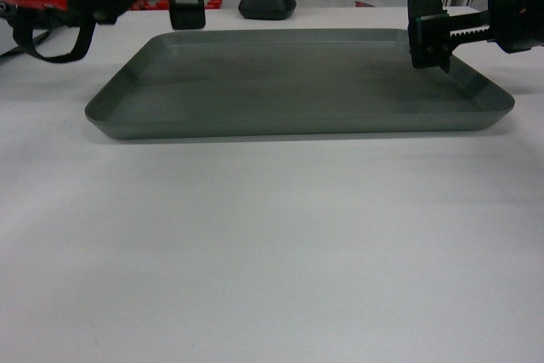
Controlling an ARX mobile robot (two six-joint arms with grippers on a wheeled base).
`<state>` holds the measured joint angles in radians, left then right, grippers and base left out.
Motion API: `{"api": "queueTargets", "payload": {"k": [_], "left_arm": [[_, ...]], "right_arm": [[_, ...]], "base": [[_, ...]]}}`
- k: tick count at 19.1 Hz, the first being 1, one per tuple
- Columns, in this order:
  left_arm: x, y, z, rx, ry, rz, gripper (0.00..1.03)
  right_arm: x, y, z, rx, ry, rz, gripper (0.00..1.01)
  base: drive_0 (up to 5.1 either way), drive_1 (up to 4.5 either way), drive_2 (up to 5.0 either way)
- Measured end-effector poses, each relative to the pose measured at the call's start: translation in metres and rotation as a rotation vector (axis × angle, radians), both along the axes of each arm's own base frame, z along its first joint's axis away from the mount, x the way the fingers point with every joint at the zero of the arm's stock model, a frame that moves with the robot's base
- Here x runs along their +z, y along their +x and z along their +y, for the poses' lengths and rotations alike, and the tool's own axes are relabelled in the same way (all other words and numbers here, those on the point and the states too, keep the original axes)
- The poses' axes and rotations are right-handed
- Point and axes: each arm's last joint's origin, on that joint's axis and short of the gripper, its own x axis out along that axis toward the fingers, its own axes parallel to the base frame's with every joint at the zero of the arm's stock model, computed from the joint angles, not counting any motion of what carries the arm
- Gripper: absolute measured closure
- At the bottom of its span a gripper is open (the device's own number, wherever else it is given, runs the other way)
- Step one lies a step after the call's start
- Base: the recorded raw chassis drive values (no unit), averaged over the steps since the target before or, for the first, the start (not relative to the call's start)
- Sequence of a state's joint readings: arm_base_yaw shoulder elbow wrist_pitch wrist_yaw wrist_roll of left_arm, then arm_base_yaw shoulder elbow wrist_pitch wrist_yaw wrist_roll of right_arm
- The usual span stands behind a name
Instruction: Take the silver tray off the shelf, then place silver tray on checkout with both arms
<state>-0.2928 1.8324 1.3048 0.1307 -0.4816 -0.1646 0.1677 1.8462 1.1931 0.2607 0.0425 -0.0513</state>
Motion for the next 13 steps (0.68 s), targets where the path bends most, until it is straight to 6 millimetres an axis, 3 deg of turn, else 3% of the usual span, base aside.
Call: {"api": "queueTargets", "payload": {"k": [4,6,8,10,13], "left_arm": [[0.055,-0.025,0.007,-0.018,-0.143,-0.21,0.05],[0.075,-0.048,0.016,-0.018,-0.167,-0.28,0.05],[0.08,-0.074,0.029,0.011,-0.149,-0.297,0.05],[0.078,-0.107,0.043,-0.104,-0.109,-0.362,0.18],[0.053,-0.169,0.052,-0.215,-0.029,-0.382,0.51]], "right_arm": [[0.035,-0.012,-0.009,-0.007,0.142,-0.14,0.03],[0.064,-0.034,-0.018,0.0,0.215,-0.256,0.03],[0.09,-0.066,-0.028,-0.009,0.321,-0.358,0.03],[0.095,-0.105,-0.034,-0.129,0.242,-0.385,0.19],[0.071,-0.166,-0.036,-0.146,0.116,-0.33,0.52]], "base": [[0.0,0.0,0.0],[0.0,0.0,0.0],[0.0,0.0,0.0],[0.0,0.0,0.0],[0.0,0.0,0.0]]}}
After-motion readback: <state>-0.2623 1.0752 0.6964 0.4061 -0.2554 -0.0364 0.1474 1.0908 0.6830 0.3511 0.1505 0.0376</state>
